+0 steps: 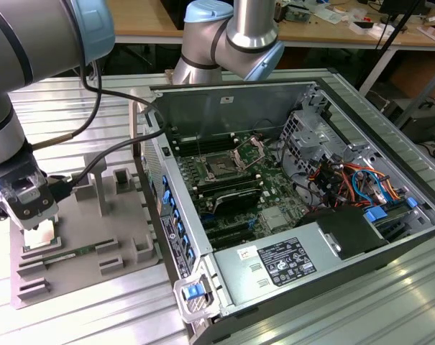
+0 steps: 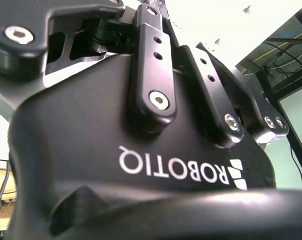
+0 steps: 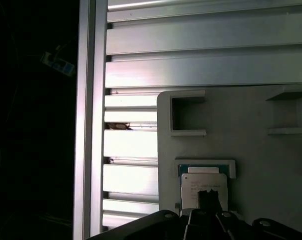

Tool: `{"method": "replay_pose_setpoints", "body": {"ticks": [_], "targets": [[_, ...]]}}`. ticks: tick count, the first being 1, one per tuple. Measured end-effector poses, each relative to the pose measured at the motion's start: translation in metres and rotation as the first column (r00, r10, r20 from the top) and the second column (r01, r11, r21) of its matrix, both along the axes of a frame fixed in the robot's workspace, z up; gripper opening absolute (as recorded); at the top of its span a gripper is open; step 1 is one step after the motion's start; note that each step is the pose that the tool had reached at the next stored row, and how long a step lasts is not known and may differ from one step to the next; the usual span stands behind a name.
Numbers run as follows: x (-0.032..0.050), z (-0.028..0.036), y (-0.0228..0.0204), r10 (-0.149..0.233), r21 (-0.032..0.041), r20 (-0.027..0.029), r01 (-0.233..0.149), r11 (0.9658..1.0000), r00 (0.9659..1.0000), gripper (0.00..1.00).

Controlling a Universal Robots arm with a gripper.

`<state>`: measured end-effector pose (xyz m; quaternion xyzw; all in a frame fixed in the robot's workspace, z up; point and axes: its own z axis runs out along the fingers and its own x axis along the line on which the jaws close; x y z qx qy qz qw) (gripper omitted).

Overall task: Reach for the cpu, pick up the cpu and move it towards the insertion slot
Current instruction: 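Reach for the cpu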

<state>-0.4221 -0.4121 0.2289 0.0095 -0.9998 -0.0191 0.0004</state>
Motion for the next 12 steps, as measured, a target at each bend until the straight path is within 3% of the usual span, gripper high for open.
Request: {"method": "replay_pose_setpoints", "body": {"ticks": [12], "targets": [[0.0,-0.0039,-0.0001,0.0,0.0,0.0,0.0,1.0,1.0,0.11]]}}
